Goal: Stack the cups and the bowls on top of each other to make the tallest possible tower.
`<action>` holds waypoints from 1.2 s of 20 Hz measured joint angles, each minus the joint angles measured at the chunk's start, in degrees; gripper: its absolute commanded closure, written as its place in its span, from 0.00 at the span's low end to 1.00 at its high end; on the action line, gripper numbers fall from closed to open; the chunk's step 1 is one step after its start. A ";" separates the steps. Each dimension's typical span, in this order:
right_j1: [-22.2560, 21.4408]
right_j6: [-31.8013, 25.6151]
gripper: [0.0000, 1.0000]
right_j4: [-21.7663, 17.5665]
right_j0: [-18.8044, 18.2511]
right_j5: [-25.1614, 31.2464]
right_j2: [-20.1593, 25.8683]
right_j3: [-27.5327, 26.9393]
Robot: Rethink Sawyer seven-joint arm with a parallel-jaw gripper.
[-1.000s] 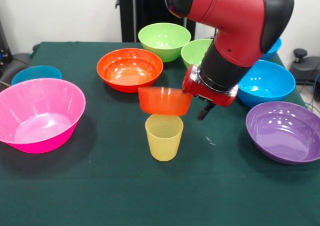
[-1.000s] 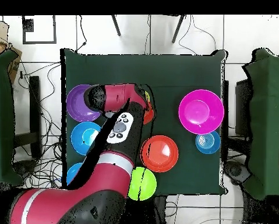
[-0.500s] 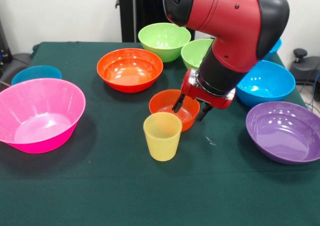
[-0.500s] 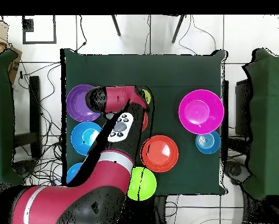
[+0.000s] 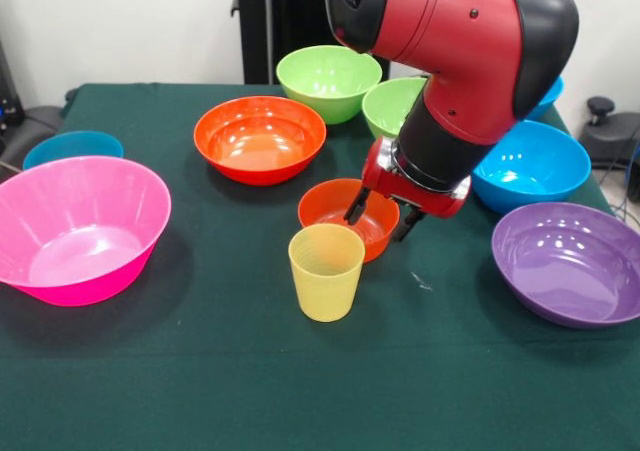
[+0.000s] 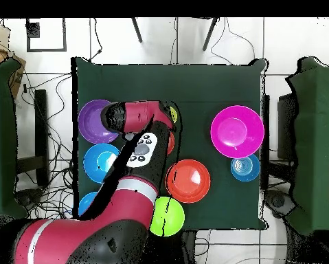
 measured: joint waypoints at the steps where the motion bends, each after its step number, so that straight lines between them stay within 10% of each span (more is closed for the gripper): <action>1: 0.01 0.00 0.00 0.00 0.00 0.00 0.00 0.00; 24: 1.74 0.00 0.00 0.02 -0.22 -2.49 0.10 0.12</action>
